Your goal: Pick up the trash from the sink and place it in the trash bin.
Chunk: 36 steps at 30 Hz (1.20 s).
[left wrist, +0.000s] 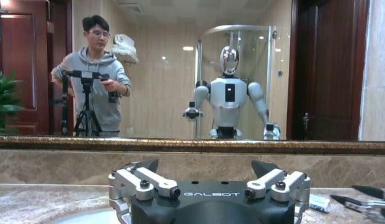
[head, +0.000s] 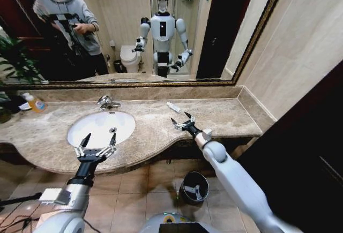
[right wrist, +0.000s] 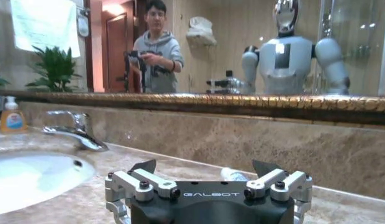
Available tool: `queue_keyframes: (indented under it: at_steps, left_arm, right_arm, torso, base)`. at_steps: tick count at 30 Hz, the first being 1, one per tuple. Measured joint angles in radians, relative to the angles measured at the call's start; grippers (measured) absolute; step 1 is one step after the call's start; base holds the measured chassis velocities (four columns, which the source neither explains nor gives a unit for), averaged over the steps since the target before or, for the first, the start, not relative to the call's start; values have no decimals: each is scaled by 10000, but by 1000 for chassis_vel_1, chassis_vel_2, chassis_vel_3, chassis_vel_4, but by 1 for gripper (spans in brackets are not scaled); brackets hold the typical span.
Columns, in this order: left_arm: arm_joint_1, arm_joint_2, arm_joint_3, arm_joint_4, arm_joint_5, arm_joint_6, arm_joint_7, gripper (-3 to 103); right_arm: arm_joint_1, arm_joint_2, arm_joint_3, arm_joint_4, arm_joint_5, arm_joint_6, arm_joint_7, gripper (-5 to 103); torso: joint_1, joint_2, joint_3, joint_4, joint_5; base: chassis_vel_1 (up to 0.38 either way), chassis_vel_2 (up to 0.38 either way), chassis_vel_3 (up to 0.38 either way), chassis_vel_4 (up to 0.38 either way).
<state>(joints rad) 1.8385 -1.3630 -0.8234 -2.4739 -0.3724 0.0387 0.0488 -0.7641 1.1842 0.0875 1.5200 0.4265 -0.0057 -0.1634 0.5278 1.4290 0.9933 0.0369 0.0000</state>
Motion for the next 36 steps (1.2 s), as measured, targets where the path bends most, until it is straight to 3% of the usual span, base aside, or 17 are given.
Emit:
queue_keyframes:
  at_steps: [12, 20, 25, 33, 36]
  left_arm:
    - [0, 0, 0, 0, 0, 0, 0, 100]
    - [0, 0, 0, 0, 0, 0, 0, 100]
    - [0, 0, 0, 0, 0, 0, 0, 100]
    - [0, 0, 0, 0, 0, 0, 0, 100]
    - [0, 0, 0, 0, 0, 0, 0, 100]
  right_arm:
    - [1381, 961, -307, -2303, -321, 476, -32, 100]
    - [2195, 1829, -509, -3984, -1188, 698, 521, 100]
    - [2261, 1632, -246, -4179, -1551, 265, 996, 100]
    - [2078, 1429, 126, -4275, -1496, 204, 1148, 100]
    - [2050, 1400, 91, -4266, -1373, 213, 933, 92]
  torso:
    - [-1, 0, -2, -2, -1]
    - [-2, 0, -2, 0, -1]
    - [-2, 0, -3, 0, -2]
    - [-2, 1, -2, -1, 0]
    - [-3, 2, -2, -1, 0]
  base:
    - [0, 0, 0, 0]
    - [0, 0, 0, 0]
    - [0, 0, 0, 0]
    - [0, 0, 0, 0]
    - [0, 0, 0, 0]
